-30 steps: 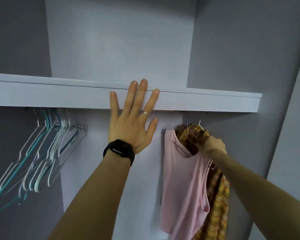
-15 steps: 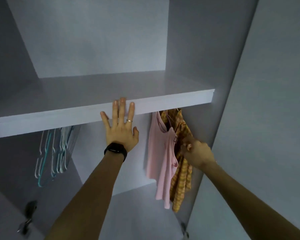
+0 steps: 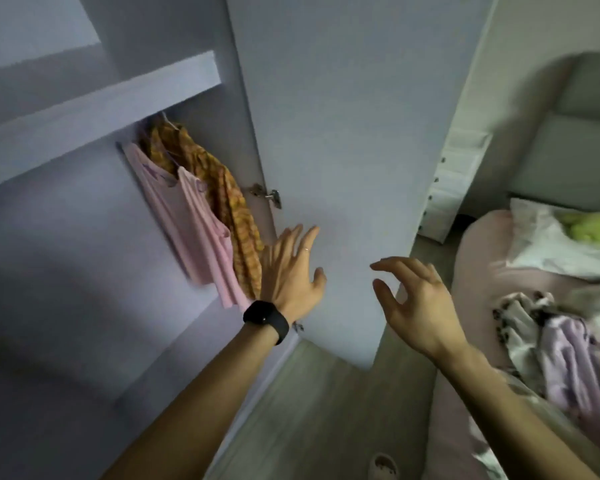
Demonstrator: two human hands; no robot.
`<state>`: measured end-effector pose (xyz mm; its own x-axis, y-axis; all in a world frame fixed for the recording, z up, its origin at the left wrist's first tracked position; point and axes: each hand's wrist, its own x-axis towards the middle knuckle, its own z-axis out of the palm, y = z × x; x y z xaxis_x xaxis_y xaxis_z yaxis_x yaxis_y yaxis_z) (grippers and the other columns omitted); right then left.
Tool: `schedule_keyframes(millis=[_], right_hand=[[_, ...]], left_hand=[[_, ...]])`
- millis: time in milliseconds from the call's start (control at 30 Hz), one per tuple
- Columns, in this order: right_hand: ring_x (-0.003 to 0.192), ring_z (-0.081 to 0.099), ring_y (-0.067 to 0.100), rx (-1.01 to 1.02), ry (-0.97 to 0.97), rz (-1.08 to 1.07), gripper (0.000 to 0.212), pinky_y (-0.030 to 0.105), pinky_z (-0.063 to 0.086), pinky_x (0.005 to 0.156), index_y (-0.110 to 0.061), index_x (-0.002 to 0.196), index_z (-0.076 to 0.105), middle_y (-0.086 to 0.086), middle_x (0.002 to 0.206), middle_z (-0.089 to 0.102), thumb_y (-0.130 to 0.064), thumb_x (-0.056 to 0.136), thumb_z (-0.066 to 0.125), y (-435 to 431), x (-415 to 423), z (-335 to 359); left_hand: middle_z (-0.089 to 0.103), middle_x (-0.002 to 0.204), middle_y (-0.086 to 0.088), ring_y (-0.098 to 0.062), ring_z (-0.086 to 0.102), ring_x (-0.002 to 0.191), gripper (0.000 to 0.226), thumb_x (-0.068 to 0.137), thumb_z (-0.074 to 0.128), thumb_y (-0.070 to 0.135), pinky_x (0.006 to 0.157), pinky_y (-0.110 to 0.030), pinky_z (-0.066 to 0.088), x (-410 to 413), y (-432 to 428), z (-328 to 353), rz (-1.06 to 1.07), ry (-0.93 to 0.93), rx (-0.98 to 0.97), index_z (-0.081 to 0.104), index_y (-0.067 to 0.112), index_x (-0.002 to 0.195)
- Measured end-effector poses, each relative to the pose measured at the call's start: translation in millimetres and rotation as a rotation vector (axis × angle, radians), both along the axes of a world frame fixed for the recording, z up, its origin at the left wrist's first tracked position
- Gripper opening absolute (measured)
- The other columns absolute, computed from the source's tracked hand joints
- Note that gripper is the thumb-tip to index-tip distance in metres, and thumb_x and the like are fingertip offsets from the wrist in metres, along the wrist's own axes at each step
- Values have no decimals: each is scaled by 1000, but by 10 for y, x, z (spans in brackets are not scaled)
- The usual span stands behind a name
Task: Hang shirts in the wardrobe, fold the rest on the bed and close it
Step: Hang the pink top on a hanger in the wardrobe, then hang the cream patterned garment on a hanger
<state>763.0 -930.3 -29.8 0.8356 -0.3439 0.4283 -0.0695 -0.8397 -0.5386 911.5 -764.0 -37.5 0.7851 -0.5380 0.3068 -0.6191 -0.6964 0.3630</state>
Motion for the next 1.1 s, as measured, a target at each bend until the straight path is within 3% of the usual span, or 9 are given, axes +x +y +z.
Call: schedule_keyframes(millis=[167, 333, 433, 533, 600, 733, 1100], right_hand=[[98, 62, 29, 46, 82, -351, 24, 38, 52, 87, -20, 110, 73, -1, 114, 70, -12, 86, 74, -526, -1145, -407], [99, 62, 29, 163, 180, -760, 22, 36, 52, 87, -23, 109, 75, -4, 114, 71, -19, 87, 74, -887, -2420, -779], [101, 62, 30, 240, 237, -929, 22, 35, 51, 89, -23, 109, 75, -3, 116, 70, -20, 87, 75, -944, -3034, -992], [101, 61, 32, 312, 293, -1062, 24, 34, 48, 89, -24, 111, 75, -2, 117, 70, -19, 87, 76, -980, -3598, -1200], [104, 59, 31, 372, 315, -1155, 25, 32, 45, 88, -26, 111, 75, -3, 117, 70, -20, 87, 76, -1019, -3936, -1332], [108, 57, 29, 484, 388, -1232, 25, 31, 44, 86, -29, 115, 72, -5, 122, 68, -26, 90, 72, -1140, -4381, -1561], [127, 45, 24, 728, 599, -1204, 42, 36, 43, 99, -29, 139, 54, -4, 141, 54, -39, 99, 55, -1670, -4570, -2254]], left_hand=[[23, 163, 3, -16, 17, 150, 74, 91, 58, 30, 121, -51, 8, -841, -992, -507, -352, 101, 94, 22, 35, 156], [19, 163, 6, -14, 22, 148, 70, 94, 54, 32, 120, -51, 15, -1729, -1885, -802, -687, 170, 170, 21, 37, 156], [18, 163, 6, -17, 25, 146, 67, 94, 55, 28, 120, -49, 16, -2115, -2287, -999, -799, 272, 206, 27, 36, 154], [21, 161, 7, -19, 26, 144, 65, 93, 55, 30, 118, -40, 13, -2473, -2684, -1237, -884, 258, 292, 31, 36, 153], [22, 160, 7, -21, 27, 143, 66, 92, 54, 32, 118, -45, 12, -2686, -2925, -1396, -933, 248, 377, 30, 37, 153], [23, 160, 8, -21, 23, 147, 64, 92, 53, 33, 119, -47, 13, -2951, -3266, -1739, -942, 275, 511, 32, 36, 152], [20, 162, 4, -20, 23, 147, 64, 95, 49, 38, 119, -47, 14, -3099, -3720, -2535, -913, 238, 840, 27, 34, 154]])
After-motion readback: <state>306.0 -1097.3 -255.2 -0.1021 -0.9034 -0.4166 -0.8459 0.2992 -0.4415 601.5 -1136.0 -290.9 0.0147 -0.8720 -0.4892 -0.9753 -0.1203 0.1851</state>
